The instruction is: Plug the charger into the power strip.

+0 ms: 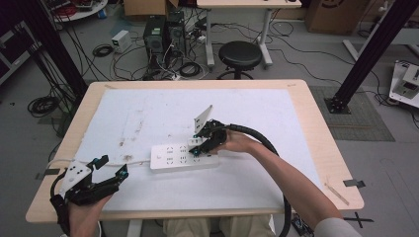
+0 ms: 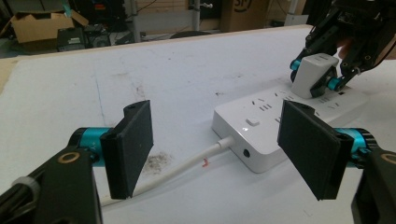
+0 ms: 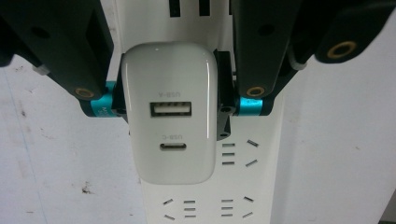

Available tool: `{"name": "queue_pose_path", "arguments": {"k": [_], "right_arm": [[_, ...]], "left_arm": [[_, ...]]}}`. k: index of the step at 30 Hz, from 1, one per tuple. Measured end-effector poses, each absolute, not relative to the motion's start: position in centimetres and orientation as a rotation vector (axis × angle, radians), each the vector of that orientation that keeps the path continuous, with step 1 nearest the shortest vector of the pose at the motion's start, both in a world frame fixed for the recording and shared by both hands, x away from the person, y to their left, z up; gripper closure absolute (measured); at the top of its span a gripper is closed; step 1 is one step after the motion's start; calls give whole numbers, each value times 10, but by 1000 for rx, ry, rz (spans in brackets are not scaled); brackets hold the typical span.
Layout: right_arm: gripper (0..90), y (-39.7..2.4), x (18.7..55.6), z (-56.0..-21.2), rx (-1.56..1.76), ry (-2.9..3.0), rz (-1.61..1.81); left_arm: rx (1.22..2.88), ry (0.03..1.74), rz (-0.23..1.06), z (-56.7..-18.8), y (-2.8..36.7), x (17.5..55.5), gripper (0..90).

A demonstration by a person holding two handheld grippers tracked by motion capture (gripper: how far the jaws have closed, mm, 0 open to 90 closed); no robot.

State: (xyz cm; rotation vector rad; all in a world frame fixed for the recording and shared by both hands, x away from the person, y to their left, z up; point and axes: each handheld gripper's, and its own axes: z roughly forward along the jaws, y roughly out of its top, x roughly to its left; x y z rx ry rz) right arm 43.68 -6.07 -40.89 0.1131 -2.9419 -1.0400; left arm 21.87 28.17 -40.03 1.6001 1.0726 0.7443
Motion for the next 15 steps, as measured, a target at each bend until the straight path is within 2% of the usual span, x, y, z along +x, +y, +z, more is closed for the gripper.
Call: {"name": "queue_pose_path", "arguments": {"k": [14, 15], "right_arm": [[625, -59, 437, -407, 101, -2946, -1009], [604, -59, 436, -407, 93, -2948, -1007]], "left_arm": [[1602, 1064, 735, -402, 280, 223, 267], [1602, 1064, 736, -402, 280, 223, 267]]}}
